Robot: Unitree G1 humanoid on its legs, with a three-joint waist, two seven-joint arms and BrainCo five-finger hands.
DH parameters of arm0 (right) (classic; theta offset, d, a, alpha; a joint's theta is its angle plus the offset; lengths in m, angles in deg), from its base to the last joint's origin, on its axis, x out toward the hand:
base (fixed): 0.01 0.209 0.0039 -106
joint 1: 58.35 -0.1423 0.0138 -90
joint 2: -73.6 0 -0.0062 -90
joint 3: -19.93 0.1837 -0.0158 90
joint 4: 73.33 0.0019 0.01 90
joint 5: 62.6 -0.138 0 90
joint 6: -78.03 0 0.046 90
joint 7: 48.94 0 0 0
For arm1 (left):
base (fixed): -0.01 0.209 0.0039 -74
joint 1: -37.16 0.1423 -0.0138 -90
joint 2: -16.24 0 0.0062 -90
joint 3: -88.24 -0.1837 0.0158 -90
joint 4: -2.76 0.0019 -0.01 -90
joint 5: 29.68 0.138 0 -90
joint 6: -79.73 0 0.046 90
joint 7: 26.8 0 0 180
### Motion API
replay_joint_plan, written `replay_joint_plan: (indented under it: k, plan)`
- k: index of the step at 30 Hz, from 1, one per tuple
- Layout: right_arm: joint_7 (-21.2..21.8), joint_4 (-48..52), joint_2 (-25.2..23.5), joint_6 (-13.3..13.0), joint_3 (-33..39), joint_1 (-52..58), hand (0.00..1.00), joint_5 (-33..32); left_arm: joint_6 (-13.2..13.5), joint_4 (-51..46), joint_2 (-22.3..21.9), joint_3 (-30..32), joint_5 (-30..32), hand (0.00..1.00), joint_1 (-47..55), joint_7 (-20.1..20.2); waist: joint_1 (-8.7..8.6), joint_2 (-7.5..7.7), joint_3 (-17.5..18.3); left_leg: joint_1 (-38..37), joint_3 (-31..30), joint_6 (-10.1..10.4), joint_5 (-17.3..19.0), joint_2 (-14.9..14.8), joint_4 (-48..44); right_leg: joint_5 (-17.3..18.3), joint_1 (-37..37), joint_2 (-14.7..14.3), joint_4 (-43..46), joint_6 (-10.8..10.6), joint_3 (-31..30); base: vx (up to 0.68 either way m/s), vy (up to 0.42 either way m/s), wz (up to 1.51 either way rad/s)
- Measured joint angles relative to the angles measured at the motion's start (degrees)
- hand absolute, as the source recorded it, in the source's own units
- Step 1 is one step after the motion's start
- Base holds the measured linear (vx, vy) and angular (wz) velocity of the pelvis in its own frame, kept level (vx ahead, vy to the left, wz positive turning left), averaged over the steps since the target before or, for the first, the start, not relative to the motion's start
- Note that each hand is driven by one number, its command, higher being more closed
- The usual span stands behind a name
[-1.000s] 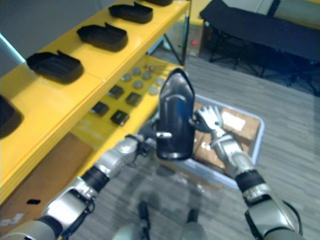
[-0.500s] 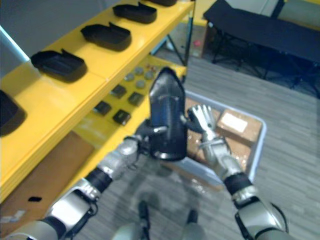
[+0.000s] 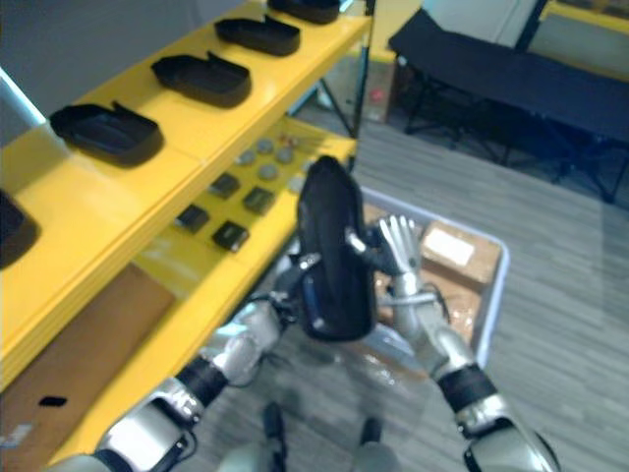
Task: Walk over and take plastic housings, then place them on the shelf
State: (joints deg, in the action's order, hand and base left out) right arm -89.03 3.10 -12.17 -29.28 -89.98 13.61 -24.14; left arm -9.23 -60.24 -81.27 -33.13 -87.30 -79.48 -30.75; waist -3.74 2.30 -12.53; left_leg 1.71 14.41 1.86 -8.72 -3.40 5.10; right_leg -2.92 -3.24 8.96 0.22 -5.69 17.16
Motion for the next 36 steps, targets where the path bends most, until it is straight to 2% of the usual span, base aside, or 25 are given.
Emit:
replay_joint_plan:
  k: [1,4,6,7,8,9,10,11,14,17,19,21,22,25,27,28,31,32,36]
  plan:
    - [-0.22,0.84,-0.13,-0.37,0.45,0.92,0.00,-0.15,0.23,-1.20,-0.03,0.52,0.22,1.00,0.78,-0.02,0.02,0.11,0.08,-0.21,-0.03,0.01,0.12,0.00,0.00,0.02,-0.27,-0.01,-0.01,0.02,0.03,0.03,0.013,0.04]
    - [-1.99,6.61,-1.51,-1.02,1.47,6.32,0.00,-2.15,3.86,-8.39,-0.60,5.04,6.18,1.00,4.05,-3.06,0.23,0.44,0.36,-0.66,-0.08,0.25,0.49,-0.06,0.01,0.09,-0.82,-0.17,-0.31,0.05,0.09,0.00,0.000,0.00]
    - [-2.49,11.60,-3.27,-1.32,4.60,11.76,0.00,-4.36,6.56,-18.68,-0.98,10.26,16.39,1.00,7.10,-7.99,0.25,0.42,0.45,-0.66,0.01,0.19,0.44,0.10,0.02,0.12,-0.85,-0.18,-0.27,0.09,0.17,0.00,0.000,0.00]
    - [-2.46,12.51,-3.44,-1.38,6.13,13.05,0.00,-5.30,7.30,-21.21,-1.42,11.84,18.11,1.00,7.80,-9.28,0.24,0.40,0.51,-0.66,0.00,0.15,0.42,0.18,0.02,0.12,-0.85,-0.19,-0.27,0.08,0.17,0.00,0.031,0.02]
    - [-2.50,14.09,-3.49,-1.63,9.81,15.27,0.00,-7.31,9.02,-25.24,-2.31,15.33,23.70,1.00,8.99,-12.58,0.32,0.32,0.90,-0.65,-0.01,0.11,0.39,0.33,0.02,0.12,-0.86,-0.17,-0.26,0.08,0.17,0.00,0.000,0.00]
    - [-2.53,14.92,-3.49,-1.63,11.75,16.23,0.00,-8.02,9.65,-26.63,-2.69,16.89,26.72,1.00,9.43,-14.16,0.33,0.25,1.25,-0.65,-0.04,0.11,0.39,0.42,0.02,0.12,-0.88,-0.12,-0.26,0.07,0.16,0.01,0.040,0.02]
    - [-2.69,17.26,-3.57,-1.77,15.80,17.72,0.00,-9.83,10.48,-28.90,-2.71,19.40,32.54,1.00,10.72,-17.31,0.21,-0.02,2.23,-0.66,-0.06,0.11,0.39,0.53,0.03,0.12,-0.89,-0.04,-0.28,0.08,0.15,0.01,0.037,0.01]
    - [-3.68,20.01,-3.63,-2.57,19.45,18.88,0.00,-11.75,10.80,-30.34,-2.60,21.63,37.88,1.00,12.59,-20.08,-0.03,-0.33,3.27,-0.70,-0.08,0.11,0.39,0.55,0.04,0.13,-0.92,-0.02,-0.31,0.07,0.14,0.01,0.033,0.00]
    - [-5.46,25.12,-3.71,-4.30,28.43,21.46,0.00,-16.17,11.02,-31.59,-2.16,26.04,46.12,1.00,18.44,-24.87,-0.16,-0.96,5.01,-1.00,-0.02,0.15,0.42,0.44,0.05,0.59,-1.05,-0.13,-0.35,0.33,0.12,0.00,0.000,0.00]
    - [-5.52,25.56,-5.94,-4.19,35.08,25.26,0.00,-21.53,11.05,-31.62,-3.08,28.50,51.20,1.00,23.75,-29.27,-0.34,-1.27,5.42,-1.65,0.11,0.25,0.95,0.29,0.09,1.20,-1.40,-0.09,-0.53,0.02,0.03,-0.04,0.021,-0.01]
    - [-4.78,25.51,-8.03,-4.10,36.93,28.54,0.00,-25.44,11.10,-31.82,-3.14,29.28,53.98,1.00,25.56,-31.58,-0.39,-1.45,5.71,-1.57,0.34,-0.02,1.15,0.19,0.09,1.20,-1.27,-0.09,-0.75,0.02,-0.15,-0.02,0.024,-0.06]
    - [-1.04,23.81,-12.73,-4.15,38.00,33.72,0.00,-35.51,11.94,-34.66,-4.05,31.25,56.85,1.00,29.54,-34.06,-1.16,-1.62,6.33,-1.18,0.58,-0.04,1.16,0.15,0.09,1.20,-0.82,-0.08,-0.86,0.02,-0.39,0.00,0.019,-0.06]
    - [0.13,22.81,-14.15,-4.05,38.13,35.09,0.00,-37.89,12.62,-35.47,-4.38,31.51,57.11,1.00,30.74,-34.35,-1.49,-1.63,6.67,-0.99,0.57,-0.04,1.16,0.15,0.08,1.20,-0.72,-0.08,-0.91,0.02,-0.41,0.00,0.000,0.00]
    - [6.71,17.28,-20.16,-1.08,37.94,42.25,0.00,-50.34,15.68,-39.26,-5.72,31.99,60.25,1.00,37.51,-36.06,-1.70,-1.78,7.71,-0.66,1.47,-0.11,1.42,0.05,0.08,1.19,0.07,-0.11,-0.94,0.02,-1.46,0.04,0.013,-0.13]
    - [11.19,14.24,-22.54,-0.30,36.57,46.34,0.00,-57.43,16.50,-39.58,-7.10,32.84,62.54,1.00,41.25,-38.10,-1.91,-2.54,8.01,-0.71,1.90,-0.17,1.61,0.07,0.07,1.18,0.15,-0.10,-0.97,0.01,-1.66,0.04,0.007,-0.15]
    - [11.93,14.14,-22.94,-0.30,36.04,47.07,0.00,-58.14,16.63,-39.58,-7.13,32.89,62.62,1.00,41.93,-38.54,-1.91,-2.68,8.05,-0.73,1.93,-0.16,1.64,0.07,0.07,1.18,0.16,-0.10,-0.98,0.00,-1.72,0.02,0.009,-0.07]
    - [17.67,14.16,-23.42,-0.32,32.94,47.14,0.00,-59.66,17.87,-39.58,-7.10,33.77,65.98,1.00,43.78,-41.25,-1.52,-2.82,8.02,-0.58,1.75,-0.16,1.65,-0.02,0.07,1.19,-0.06,-0.12,-1.08,0.00,-1.55,0.00,0.005,0.03]
    - [20.03,14.18,-23.02,-0.33,31.57,45.98,0.00,-59.65,17.95,-39.59,-7.02,34.72,68.31,1.00,44.04,-42.33,-1.12,-2.84,8.01,-0.48,1.46,-0.16,1.64,0.01,0.07,1.19,-0.19,-0.12,-1.12,-0.01,-1.39,0.00,0.008,0.08]
    - [24.22,14.17,-20.63,0.24,25.57,41.24,0.00,-59.58,17.71,-40.93,-6.46,37.75,71.33,1.00,44.01,-44.53,0.90,-3.11,8.20,0.51,-1.77,-0.09,1.56,0.72,0.06,1.20,-1.12,0.04,-1.79,-0.07,1.35,0.01,0.017,0.37]
